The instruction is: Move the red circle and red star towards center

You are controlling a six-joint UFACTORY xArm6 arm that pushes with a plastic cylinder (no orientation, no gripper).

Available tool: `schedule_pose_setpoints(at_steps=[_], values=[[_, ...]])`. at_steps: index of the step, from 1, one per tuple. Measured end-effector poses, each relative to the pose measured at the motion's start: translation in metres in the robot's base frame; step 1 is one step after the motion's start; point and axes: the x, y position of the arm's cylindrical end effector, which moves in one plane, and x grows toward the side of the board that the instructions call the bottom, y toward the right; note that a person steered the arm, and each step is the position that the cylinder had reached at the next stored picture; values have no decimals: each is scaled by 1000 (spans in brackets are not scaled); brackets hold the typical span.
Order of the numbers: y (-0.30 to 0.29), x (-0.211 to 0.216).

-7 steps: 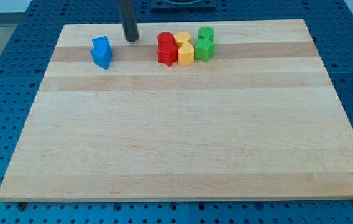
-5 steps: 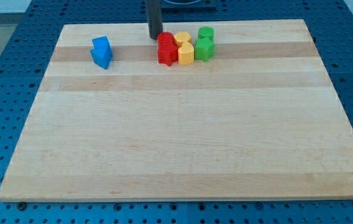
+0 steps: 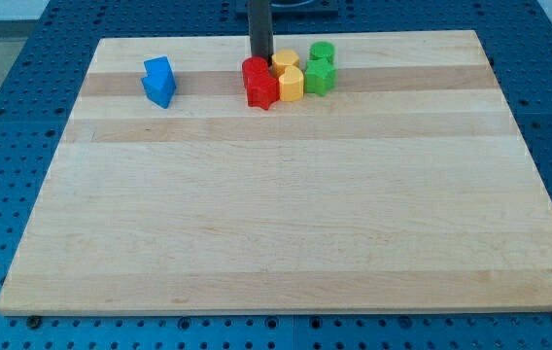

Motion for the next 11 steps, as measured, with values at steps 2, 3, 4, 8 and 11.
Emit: schedule_pose_setpoints(at_steps=[2, 3, 4, 8, 11], values=[[-5, 1], [-23, 1], [-37, 1], [-42, 7], [-40, 16]])
